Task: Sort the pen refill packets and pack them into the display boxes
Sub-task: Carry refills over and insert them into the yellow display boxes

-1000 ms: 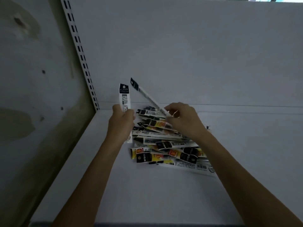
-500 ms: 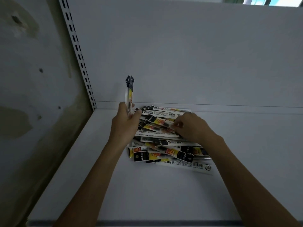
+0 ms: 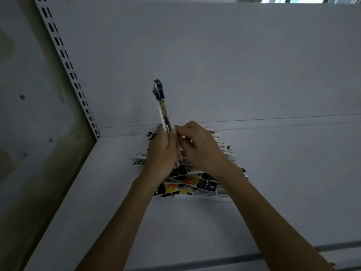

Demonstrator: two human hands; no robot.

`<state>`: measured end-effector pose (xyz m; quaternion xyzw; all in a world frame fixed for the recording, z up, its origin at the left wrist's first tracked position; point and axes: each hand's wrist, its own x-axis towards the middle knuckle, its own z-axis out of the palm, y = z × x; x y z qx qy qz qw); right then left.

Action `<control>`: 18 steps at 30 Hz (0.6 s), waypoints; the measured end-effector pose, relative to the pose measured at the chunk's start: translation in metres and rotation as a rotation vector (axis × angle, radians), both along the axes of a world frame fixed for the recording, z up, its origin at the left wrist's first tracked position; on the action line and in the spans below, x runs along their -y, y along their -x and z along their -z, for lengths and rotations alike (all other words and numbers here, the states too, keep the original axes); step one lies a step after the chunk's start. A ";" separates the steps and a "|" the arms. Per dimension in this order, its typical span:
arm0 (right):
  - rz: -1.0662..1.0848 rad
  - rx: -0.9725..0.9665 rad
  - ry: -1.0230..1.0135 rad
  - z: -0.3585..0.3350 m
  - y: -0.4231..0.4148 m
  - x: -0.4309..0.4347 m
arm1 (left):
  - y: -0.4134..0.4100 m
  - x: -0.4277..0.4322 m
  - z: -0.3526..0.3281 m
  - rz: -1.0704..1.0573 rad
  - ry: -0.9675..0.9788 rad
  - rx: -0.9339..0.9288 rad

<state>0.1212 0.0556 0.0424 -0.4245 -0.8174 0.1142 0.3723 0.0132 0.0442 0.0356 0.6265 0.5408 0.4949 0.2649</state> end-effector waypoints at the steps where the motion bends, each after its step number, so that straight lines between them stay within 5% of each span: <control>1: 0.013 -0.001 0.011 -0.001 -0.008 0.002 | -0.007 0.001 0.001 0.002 -0.041 -0.036; 9: 0.579 0.104 0.159 0.006 -0.177 0.027 | -0.091 -0.003 -0.004 0.175 -0.135 -0.440; 18: 0.990 0.055 0.328 0.010 -0.424 0.142 | -0.333 0.040 0.010 0.714 -0.032 -0.444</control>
